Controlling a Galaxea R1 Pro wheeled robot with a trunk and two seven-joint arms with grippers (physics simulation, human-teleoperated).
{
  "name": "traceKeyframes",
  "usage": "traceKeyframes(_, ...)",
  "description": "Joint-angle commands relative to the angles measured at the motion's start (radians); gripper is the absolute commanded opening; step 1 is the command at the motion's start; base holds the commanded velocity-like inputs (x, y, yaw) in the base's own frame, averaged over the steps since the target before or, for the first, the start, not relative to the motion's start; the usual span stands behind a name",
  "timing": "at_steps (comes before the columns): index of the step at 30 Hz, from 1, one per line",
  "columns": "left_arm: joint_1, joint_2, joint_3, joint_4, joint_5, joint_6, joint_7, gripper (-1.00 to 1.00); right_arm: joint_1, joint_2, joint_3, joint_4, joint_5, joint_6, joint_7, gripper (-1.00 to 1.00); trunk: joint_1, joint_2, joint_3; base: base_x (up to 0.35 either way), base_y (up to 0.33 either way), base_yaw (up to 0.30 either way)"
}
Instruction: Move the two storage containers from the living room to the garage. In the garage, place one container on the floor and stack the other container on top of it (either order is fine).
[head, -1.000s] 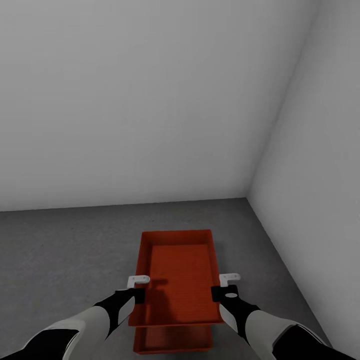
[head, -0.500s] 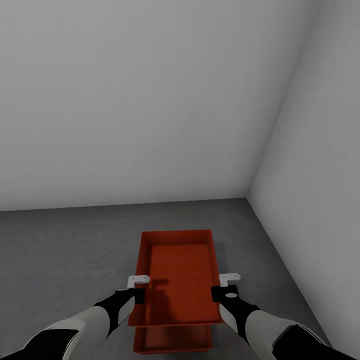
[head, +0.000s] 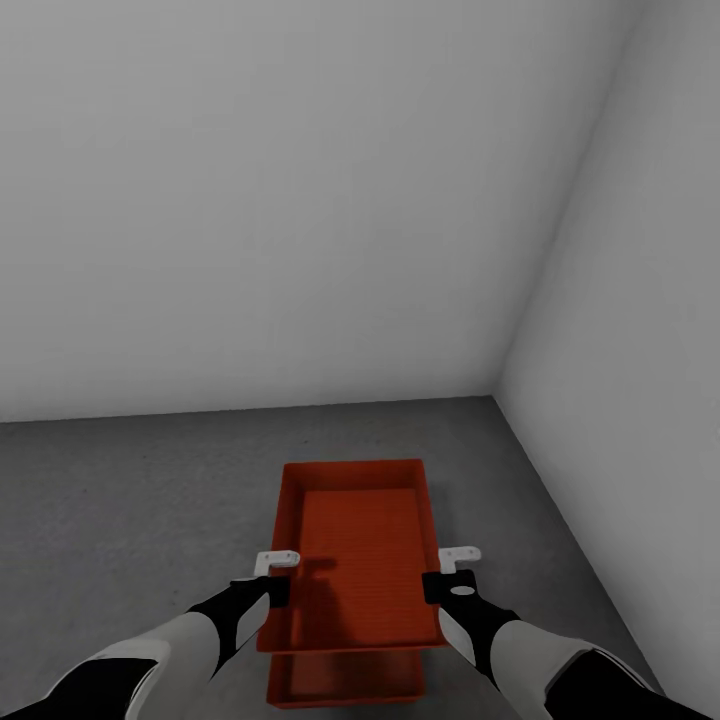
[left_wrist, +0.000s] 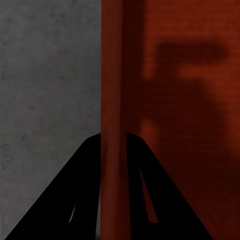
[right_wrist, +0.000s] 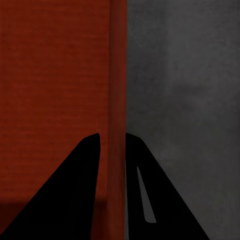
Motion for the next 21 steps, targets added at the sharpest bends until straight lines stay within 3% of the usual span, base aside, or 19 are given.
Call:
traceKeyframes(1, -0.001, 0.011, 0.003, -0.007, -0.008, 0.006, 0.008, -1.0, 0.0, 0.0, -0.004, 0.004, -0.023, -0.003, -0.003, -1.0, 0.0, 0.0, -0.001, 0.0, 0.0, 0.0)
traceKeyframes(12, -0.001, 0.011, 0.003, -0.007, -0.008, 0.006, 0.007, -1.0, 0.0, 0.0, -0.004, 0.004, -0.023, -0.003, -0.003, -1.0, 0.0, 0.0, -0.001, -0.183, 0.0, 0.0)
traceKeyframes(21, 0.0, 0.011, 0.003, -0.007, -0.008, 0.006, 0.009, -1.0, 0.0, 0.0, -0.005, 0.004, -0.023, -0.003, -0.003, -1.0, 0.0, 0.0, -0.001, -0.023, 0.0, 0.0)
